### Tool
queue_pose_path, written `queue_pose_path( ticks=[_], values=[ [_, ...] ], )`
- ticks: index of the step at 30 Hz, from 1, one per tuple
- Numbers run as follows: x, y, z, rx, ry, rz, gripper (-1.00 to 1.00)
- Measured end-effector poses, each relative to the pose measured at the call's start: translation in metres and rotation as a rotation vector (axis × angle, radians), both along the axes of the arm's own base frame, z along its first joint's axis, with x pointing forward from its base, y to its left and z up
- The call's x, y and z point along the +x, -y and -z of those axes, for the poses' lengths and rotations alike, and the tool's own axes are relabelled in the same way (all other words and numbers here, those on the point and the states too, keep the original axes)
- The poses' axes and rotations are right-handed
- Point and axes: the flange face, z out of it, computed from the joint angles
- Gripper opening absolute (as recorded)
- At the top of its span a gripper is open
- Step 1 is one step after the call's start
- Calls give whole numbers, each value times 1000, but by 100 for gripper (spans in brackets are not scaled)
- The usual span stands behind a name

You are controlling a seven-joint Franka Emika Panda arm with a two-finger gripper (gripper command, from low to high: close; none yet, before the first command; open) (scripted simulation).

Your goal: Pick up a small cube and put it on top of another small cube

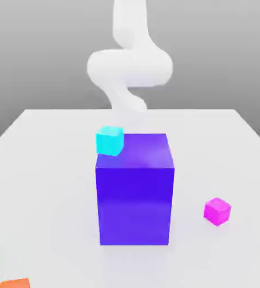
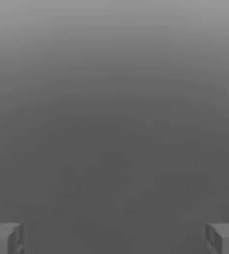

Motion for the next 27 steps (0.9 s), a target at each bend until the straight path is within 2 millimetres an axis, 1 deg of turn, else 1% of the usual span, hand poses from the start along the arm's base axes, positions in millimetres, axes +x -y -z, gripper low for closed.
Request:
queue_pose_path(
  ticks=[2, 4, 6, 9, 11, 14, 17, 18, 20, 22, 27],
  values=[
    [23, -28, 49, -12, -74, -54, 0],
    [37, -56, 99, -27, -145, -107, 0],
    [43, -83, 149, -44, -214, -159, 0],
    [39, -122, 224, -74, -318, -238, 0],
    [28, -146, 273, -98, -386, -292, 0],
    [0, -174, 343, -136, -486, -369, 0],
    [-40, -194, 406, -179, -584, -445, 0],
    [-58, -203, 426, -200, -615, -485, 0],
    [-85, -207, 460, -226, -670, -524, 0],
    [-90, -207, 482, -230, -687, -528, 0],
    [-94, -206, 529, -230, -693, -530, 0]
  ],
)
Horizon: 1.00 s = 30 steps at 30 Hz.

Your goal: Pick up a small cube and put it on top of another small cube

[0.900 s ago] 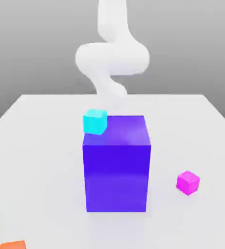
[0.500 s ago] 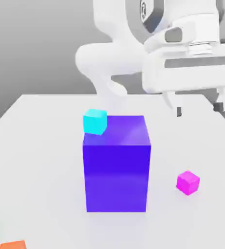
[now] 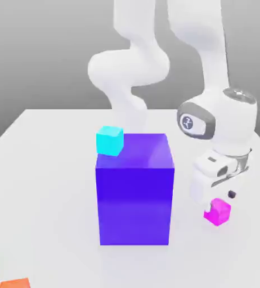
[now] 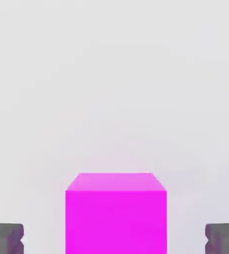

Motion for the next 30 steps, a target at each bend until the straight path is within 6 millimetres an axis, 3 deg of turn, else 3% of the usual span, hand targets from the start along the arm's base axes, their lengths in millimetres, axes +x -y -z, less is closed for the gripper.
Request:
queue_pose_path(
  ticks=[1, 8, 16, 20, 24, 27, 30],
  values=[
    [0, 1, 5, -1, 0, -1, -100],
    [0, 0, 4, -1, 1, -1, -100],
    [0, -4, -60, 1, 17, -29, -100],
    [84, 50, -76, 2, 50, 124, -100],
    [155, 140, -82, -8, 39, 343, -100],
    [184, 213, -85, -13, 29, 491, -100],
    [198, 286, -89, -19, 23, 627, -100]
  ],
)
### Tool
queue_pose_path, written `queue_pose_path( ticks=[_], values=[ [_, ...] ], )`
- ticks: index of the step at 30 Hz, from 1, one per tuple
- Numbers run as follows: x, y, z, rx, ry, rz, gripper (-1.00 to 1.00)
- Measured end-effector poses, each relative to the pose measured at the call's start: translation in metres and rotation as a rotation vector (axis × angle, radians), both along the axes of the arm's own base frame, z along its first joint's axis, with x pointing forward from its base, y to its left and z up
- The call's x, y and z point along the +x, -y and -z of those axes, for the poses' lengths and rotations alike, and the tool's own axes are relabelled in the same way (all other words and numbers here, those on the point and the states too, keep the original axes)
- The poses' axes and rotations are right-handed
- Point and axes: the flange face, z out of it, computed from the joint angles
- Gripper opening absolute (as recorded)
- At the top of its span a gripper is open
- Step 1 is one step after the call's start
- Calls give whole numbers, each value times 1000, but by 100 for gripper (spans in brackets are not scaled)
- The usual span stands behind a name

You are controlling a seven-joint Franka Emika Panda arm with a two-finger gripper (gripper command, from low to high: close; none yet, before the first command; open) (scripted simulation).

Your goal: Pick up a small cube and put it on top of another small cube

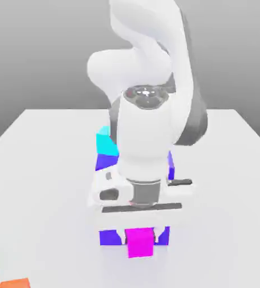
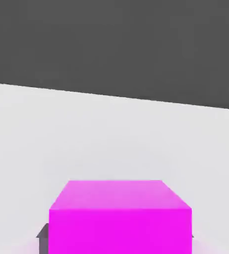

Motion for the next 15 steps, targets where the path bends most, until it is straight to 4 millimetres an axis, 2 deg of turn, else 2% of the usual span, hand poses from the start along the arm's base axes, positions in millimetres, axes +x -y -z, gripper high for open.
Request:
queue_pose_path(
  ticks=[3, 7, 9, 10, 11, 15],
  values=[
    [0, 74, -5, 2, -6, 136, -100],
    [-17, 174, -10, 14, -9, 317, -100],
    [-27, 224, 4, 21, -9, 400, -100],
    [-32, 248, 21, 24, -10, 440, -100],
    [-36, 259, 34, 25, -10, 460, 100],
    [-36, 259, 34, 25, -10, 460, 100]
  ],
)
